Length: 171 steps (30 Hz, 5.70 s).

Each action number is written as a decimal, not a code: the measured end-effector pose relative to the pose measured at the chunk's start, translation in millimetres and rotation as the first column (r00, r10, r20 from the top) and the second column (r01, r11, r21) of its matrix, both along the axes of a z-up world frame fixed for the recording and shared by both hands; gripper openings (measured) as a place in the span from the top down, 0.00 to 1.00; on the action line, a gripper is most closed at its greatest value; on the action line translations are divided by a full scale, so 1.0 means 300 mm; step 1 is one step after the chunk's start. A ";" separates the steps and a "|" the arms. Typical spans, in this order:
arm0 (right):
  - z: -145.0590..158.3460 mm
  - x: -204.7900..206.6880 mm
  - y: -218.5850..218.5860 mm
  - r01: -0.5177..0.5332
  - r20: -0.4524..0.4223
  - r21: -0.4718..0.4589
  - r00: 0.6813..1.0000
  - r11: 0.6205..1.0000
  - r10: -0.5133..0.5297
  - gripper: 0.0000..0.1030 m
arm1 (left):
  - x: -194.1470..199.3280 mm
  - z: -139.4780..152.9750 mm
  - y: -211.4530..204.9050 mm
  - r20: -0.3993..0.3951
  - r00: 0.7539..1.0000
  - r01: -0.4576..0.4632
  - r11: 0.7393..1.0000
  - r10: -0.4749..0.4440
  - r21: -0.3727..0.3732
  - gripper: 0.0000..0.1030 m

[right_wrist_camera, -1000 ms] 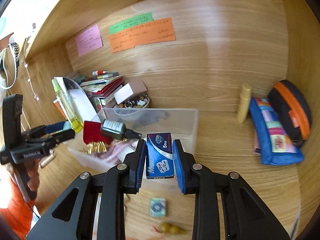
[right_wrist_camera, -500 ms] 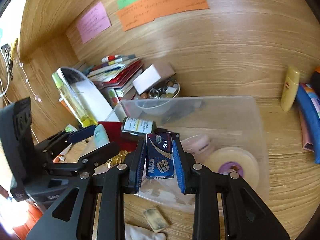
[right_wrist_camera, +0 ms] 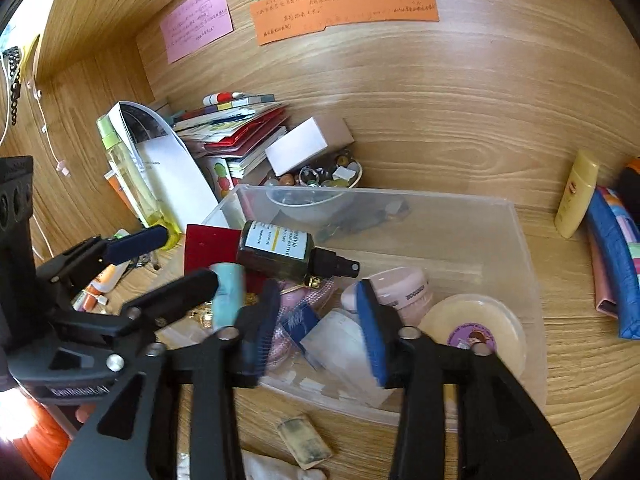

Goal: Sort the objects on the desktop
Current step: 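Drop the teal tube and blue packet into the clear box, then grasp the white drawstring pouch with the left gripper while the right grasps the gourd charm, then carry the white pouch and gourd charm into the clear box and release, then grasp the beige block with the left gripper while the right grasps the green card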

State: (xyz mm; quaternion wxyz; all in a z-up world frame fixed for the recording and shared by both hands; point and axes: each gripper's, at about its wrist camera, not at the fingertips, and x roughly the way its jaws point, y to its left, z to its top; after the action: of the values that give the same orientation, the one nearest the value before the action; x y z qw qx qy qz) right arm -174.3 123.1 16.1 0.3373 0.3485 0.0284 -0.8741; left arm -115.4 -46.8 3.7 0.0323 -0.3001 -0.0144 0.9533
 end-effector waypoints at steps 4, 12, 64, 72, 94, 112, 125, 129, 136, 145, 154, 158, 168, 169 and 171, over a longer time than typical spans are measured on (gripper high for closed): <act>0.024 0.022 0.017 0.027 -0.036 0.005 0.999 1.000 -0.026 0.58 | 0.013 0.010 -0.013 -0.015 1.000 -0.003 1.000 0.003 0.016 0.14; 0.063 0.100 0.103 0.107 -0.088 -0.006 0.990 0.994 -0.107 0.39 | 0.077 0.027 0.005 -0.035 0.999 0.026 1.000 -0.025 0.006 0.10; -0.173 0.257 0.360 0.226 0.045 0.172 0.970 0.959 -0.237 0.62 | 0.228 -0.220 0.360 0.319 0.877 0.378 0.926 -0.359 0.002 0.35; -0.068 0.313 0.366 0.251 -0.014 0.107 0.968 0.962 -0.251 0.62 | 0.267 -0.201 0.271 0.267 0.912 0.310 0.950 -0.311 0.046 0.50; 0.090 0.218 0.173 0.174 -0.136 0.071 0.977 0.982 -0.163 0.62 | 0.194 0.080 0.014 0.022 0.996 0.090 0.993 -0.092 0.074 0.53; 0.066 -0.176 0.055 0.102 -0.124 0.194 0.989 0.976 -0.079 0.62 | -0.186 0.064 0.144 0.117 0.988 0.091 0.994 -0.098 0.067 0.53; -0.015 -0.217 0.093 0.086 -0.075 0.189 0.995 0.978 -0.073 0.62 | -0.281 -0.038 0.219 0.146 0.988 0.059 0.998 -0.058 -0.001 0.46; -0.022 -0.213 0.081 0.079 -0.085 0.204 0.994 0.976 -0.063 0.62 | -0.254 -0.029 0.211 0.122 0.991 0.064 0.998 -0.062 -0.011 0.42; -0.028 -0.184 0.053 0.076 -0.132 0.255 0.990 0.964 -0.043 0.61 | -0.223 0.021 0.195 0.056 0.997 0.049 0.999 -0.048 -0.007 0.28; 0.042 -0.127 0.052 0.109 -0.226 0.241 0.973 0.964 -0.054 0.33 | -0.154 0.091 0.185 -0.005 1.000 0.010 0.999 -0.010 -0.043 0.11; 0.158 -0.025 0.098 0.078 -0.262 0.187 0.965 0.979 -0.027 0.17 | -0.038 0.150 0.172 -0.046 0.999 -0.034 0.995 0.030 -0.096 0.03; 0.171 0.037 0.140 0.065 -0.254 0.179 0.967 0.982 -0.018 0.10 | 0.022 0.157 0.164 -0.059 0.998 -0.035 0.993 0.029 -0.110 0.02; 0.106 0.159 0.230 0.060 -0.243 0.228 0.970 0.972 -0.003 0.09 | 0.112 0.090 0.161 0.005 1.000 -0.013 0.994 0.014 -0.112 0.02; 0.096 0.164 0.235 0.058 -0.238 0.236 0.971 0.970 0.000 0.09 | 0.119 0.078 0.166 0.016 1.000 -0.015 0.994 0.017 -0.112 0.02; 0.063 0.177 0.242 0.053 -0.222 0.257 0.975 0.965 0.006 0.09 | 0.128 0.051 0.169 0.041 0.999 -0.006 0.995 0.010 -0.102 0.02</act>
State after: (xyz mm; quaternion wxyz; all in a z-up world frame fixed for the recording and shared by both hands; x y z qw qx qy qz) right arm -121.2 195.5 35.1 0.2726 0.2911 0.1766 -0.8999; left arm -77.0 3.8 19.1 0.0128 -0.3210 0.0321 0.9464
